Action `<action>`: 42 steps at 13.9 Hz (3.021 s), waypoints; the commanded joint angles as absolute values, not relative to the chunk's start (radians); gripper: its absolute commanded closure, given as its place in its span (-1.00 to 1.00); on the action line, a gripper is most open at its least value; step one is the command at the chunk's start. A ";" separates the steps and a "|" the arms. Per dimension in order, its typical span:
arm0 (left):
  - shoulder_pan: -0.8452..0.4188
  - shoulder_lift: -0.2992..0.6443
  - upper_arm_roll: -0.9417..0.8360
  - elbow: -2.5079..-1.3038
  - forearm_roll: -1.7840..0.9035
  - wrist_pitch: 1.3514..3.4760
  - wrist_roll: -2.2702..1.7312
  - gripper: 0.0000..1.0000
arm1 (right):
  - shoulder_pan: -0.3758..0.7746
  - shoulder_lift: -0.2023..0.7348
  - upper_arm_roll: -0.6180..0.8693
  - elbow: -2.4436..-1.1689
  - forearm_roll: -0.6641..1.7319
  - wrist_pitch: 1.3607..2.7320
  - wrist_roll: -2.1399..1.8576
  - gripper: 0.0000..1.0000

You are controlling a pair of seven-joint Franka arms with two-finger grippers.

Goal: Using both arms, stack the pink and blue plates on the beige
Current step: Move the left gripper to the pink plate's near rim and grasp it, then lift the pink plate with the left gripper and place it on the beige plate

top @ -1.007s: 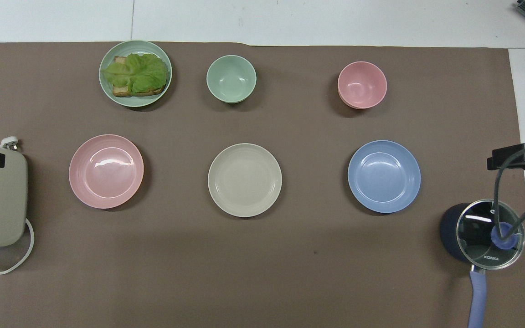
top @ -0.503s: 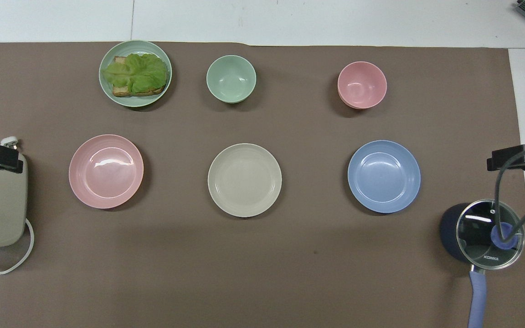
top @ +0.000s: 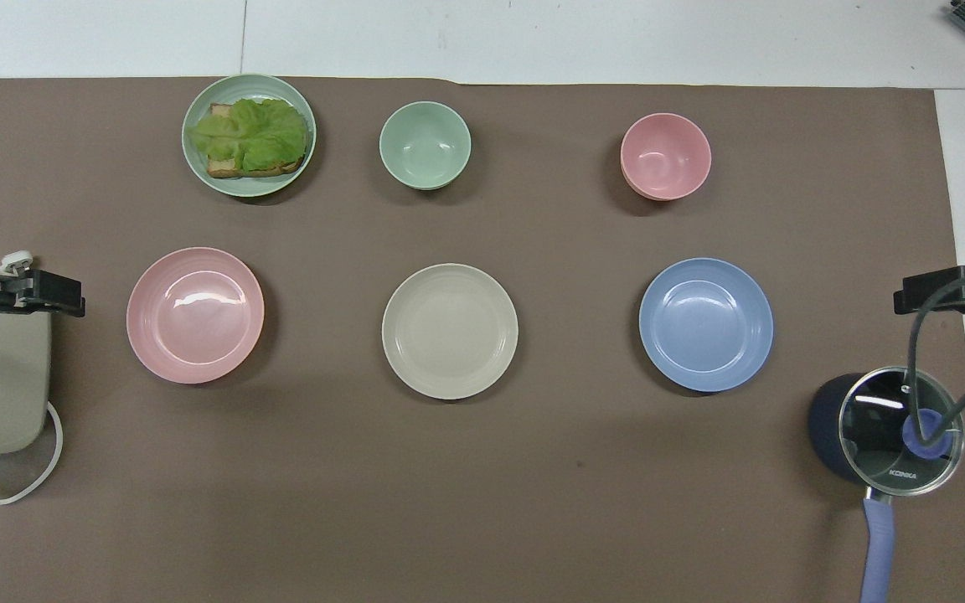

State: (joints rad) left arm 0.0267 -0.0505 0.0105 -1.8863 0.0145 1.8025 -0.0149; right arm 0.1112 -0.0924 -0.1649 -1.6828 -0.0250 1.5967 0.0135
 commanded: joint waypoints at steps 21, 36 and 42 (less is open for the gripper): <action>0.087 0.219 0.006 -2.120 0.005 2.241 -0.012 -0.97 | 0.104 -0.098 -0.161 -1.683 -0.023 1.594 -0.002 -1.00; 0.075 0.216 -0.003 -1.928 0.005 1.933 -0.005 1.00 | 0.104 -0.098 -0.161 -1.683 -0.023 1.594 -0.002 -1.00; 0.071 0.157 -0.015 -1.845 -0.072 1.758 0.000 1.00 | 0.104 -0.098 -0.161 -1.683 -0.023 1.594 -0.002 -1.00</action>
State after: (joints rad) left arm 0.0748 0.1861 -0.0136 -1.8655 -0.0335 1.8157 -0.0134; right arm 0.1114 -0.0924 -0.1640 -1.6828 -0.0249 1.5967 0.0135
